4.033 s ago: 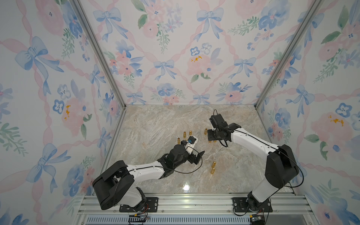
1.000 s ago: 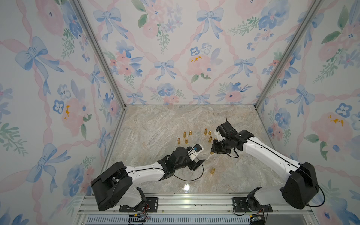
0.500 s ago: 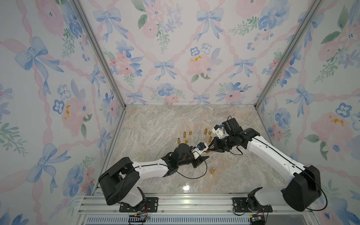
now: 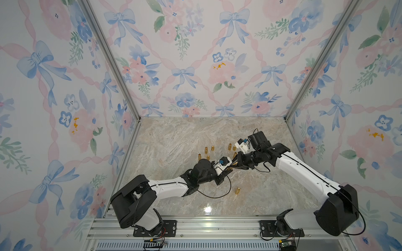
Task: Open the lipstick cap
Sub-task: Pick up the lipstick at the center of the board.
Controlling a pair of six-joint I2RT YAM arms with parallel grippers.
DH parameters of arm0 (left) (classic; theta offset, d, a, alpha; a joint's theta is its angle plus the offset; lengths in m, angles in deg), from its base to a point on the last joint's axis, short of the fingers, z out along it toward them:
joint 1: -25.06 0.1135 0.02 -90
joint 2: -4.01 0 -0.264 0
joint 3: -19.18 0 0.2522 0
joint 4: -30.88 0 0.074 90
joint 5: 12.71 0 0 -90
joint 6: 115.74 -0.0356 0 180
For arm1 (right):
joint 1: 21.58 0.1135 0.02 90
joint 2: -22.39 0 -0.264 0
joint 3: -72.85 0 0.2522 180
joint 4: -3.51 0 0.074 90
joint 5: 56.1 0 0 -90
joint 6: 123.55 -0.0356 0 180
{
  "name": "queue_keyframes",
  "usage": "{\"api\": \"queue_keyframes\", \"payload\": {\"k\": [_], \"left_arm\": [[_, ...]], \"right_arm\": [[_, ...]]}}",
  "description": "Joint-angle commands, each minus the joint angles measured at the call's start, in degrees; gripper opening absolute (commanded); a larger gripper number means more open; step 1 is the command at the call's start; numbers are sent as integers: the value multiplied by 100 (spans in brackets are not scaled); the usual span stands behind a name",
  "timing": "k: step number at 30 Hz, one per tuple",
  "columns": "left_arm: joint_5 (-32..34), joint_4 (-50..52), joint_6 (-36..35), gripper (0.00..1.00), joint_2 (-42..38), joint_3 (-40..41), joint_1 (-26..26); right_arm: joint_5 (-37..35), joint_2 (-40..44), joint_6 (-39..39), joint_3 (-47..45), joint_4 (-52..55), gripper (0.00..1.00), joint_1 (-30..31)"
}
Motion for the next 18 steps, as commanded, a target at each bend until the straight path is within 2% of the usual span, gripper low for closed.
{"api": "queue_keyframes", "payload": {"k": [1, 5, 7, 15, 18], "left_arm": [[-30, -140, 75, 18, 29, -146, -4], [50, -140, 124, 6, 12, -128, 4], [146, -142, 182, 0, -6, -103, 4], [374, -131, 250, 0, -195, 221, 4], [449, -131, 303, 0, -241, 281, 4]], "right_arm": [[165, 89, -82, -76, -275, 19, -49], [166, 81, -36, -29, -243, 19, -54], [104, 108, 11, 23, -207, 23, -46], [-248, 284, 160, 165, -119, 41, -61], [-285, 273, 201, 135, -108, 41, -59]]}}
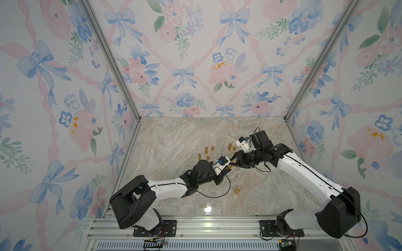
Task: Open the lipstick cap
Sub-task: Pick up the lipstick at the center of the board, then open the cover of the lipstick.
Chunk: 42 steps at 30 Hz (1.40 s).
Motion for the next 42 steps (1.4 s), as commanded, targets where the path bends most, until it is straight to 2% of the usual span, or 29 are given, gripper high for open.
{"api": "queue_keyframes", "payload": {"k": [1, 9, 13, 15, 21, 30, 38, 42], "left_arm": [[110, -83, 137, 0, -198, 128, 4], [128, -57, 123, 0, -281, 159, 4], [89, -39, 104, 0, -271, 121, 4], [75, -36, 100, 0, -257, 104, 3], [304, -9, 83, 0, -265, 112, 4], [441, 47, 134, 0, -384, 341, 4], [488, 126, 222, 0, -525, 565, 4], [453, 137, 249, 0, -676, 578, 4]], "right_arm": [[-121, 105, 121, 100, 18, 41, -21], [-214, 10, 241, 99, -48, 30, 36], [-231, -96, 343, 118, -61, 29, 75], [-267, -126, 369, 118, -53, 23, 76], [-255, -67, 356, 128, -44, 19, 51], [-239, 10, 505, 368, 210, 18, -144], [-70, 227, 289, 459, 135, 19, -280], [-221, 251, 412, 539, 288, 20, -385]]}}
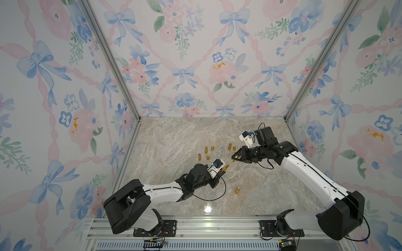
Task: Open the lipstick cap
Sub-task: Open the cover of the lipstick, then place the cover at the center of the board.
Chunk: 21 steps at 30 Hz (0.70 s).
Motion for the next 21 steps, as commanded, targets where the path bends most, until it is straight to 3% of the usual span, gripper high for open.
{"api": "queue_keyframes", "payload": {"k": [1, 5, 9, 16, 21], "left_arm": [[25, -18, 125, 0, -278, 48, 9], [130, -18, 98, 0, -375, 47, 9], [291, -19, 164, 0, -337, -44, 7], [300, -31, 239, 0, -57, -334, 9], [254, -36, 252, 0, 139, -531, 4]], "right_arm": [[-160, 107, 119, 222, 265, 20, -170], [-646, 60, 314, 149, 402, 20, -379], [-1562, -34, 515, -41, 422, 21, -538], [-2774, -428, 618, -423, -8, 20, -593], [-3189, -855, 624, -777, -673, 19, -579]]}}
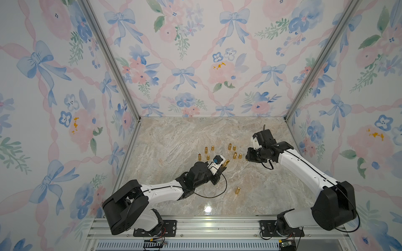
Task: Open the lipstick cap
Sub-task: Place the cover at the center of the board.
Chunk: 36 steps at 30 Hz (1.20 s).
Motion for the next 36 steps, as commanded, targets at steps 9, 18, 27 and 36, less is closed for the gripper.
{"api": "queue_keyframes", "payload": {"k": [9, 18, 27, 36], "left_arm": [[62, -108, 44, 0, 179, -291, 0], [133, -122, 17, 0, 131, -194, 0], [137, -124, 11, 0, 183, -237, 0], [167, -134, 7, 0, 170, -221, -5]], "right_arm": [[-863, -1020, 60, -385, -1204, 19, 136], [-1079, -1544, 86, -448, -1571, 19, 273], [-1259, -1741, 87, -528, -1732, 21, 395], [-1311, -1702, 103, -642, -1753, 25, 504]]}}
